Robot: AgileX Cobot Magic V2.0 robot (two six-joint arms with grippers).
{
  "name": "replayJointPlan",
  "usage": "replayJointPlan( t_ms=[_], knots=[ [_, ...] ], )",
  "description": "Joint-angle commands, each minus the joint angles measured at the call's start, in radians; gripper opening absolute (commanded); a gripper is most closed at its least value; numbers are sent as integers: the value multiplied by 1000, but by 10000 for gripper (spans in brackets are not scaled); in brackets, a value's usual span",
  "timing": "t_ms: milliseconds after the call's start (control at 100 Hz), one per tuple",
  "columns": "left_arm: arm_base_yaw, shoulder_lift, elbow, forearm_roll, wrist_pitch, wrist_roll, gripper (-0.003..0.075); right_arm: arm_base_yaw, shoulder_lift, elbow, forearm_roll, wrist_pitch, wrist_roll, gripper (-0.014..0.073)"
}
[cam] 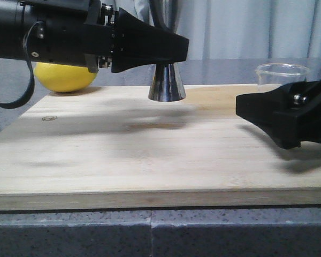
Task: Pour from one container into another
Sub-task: 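Reach the right gripper to the glass beaker and grasp it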
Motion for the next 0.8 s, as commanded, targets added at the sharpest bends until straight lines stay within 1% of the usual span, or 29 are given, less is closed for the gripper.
replayJointPlan(
  t_ms=[0,210,360,480,790],
  knots=[
    [1,-48,-29,-44,-68,-12,-19,4,-17,-14,16,-99,-6,529],
    [1,-48,-29,-44,-68,-12,-19,4,-17,-14,35,-99,-6,520],
    [1,-48,-29,-44,-68,-12,-19,4,-17,-14,37,-99,-6,442],
    [1,-48,-29,-44,-68,-12,-19,4,-17,-14,37,-99,-6,404],
    [1,-48,-29,-44,-68,-12,-19,4,-17,-14,37,-94,-6,391]
  ],
)
